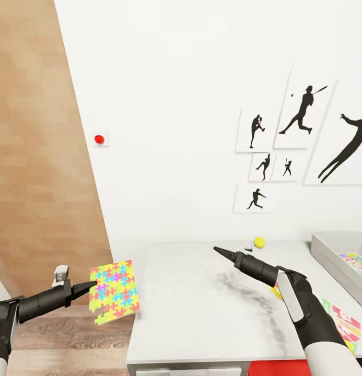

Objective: Put all the toys in the child's room - the three board games (two on the bed and one on the table), the two jigsaw puzzles on the table, and the tennis ball on the table - inside the toy box on the table in the child's room.

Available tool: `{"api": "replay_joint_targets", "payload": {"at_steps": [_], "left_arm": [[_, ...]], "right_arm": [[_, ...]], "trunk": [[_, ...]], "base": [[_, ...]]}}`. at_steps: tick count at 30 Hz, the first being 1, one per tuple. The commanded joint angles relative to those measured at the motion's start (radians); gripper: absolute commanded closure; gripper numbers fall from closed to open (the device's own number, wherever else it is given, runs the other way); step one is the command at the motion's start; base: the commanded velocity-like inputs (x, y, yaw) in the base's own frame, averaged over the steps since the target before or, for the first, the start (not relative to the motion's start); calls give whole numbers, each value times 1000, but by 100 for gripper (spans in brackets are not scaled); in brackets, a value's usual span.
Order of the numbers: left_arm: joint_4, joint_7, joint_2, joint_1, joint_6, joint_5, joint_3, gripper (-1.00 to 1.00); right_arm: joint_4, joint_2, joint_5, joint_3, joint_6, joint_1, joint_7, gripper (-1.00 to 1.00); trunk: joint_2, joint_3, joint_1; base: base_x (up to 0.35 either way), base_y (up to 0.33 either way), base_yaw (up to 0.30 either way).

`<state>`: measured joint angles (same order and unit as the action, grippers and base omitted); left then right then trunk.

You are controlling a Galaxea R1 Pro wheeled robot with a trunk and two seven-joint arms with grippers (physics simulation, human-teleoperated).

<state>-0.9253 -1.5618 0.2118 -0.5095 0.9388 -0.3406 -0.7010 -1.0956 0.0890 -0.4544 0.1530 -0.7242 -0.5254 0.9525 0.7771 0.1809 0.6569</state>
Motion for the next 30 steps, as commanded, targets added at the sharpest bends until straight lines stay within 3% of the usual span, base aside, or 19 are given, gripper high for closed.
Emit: {"api": "replay_joint_targets", "payload": {"at_steps": [1, 13, 30], "left_arm": [[-2, -9, 6, -1, 11, -11, -3, 100], [-3, -9, 41, -1, 11, -11, 31, 100], [-3, -9, 43, -1, 11, -11, 32, 100]], "right_arm": [[-1, -2, -3, 1, -6, -1, 0, -100], [-31, -3, -3, 1, -4, 4, 18, -100], [-90, 3, -5, 7, -4, 45, 27, -100]], "trunk": [[-6, -2, -4], [-90, -39, -50], [-209, -93, -115]], "base": [[0, 0, 0], [-40, 9, -212], [-67, 5, -281]]}}
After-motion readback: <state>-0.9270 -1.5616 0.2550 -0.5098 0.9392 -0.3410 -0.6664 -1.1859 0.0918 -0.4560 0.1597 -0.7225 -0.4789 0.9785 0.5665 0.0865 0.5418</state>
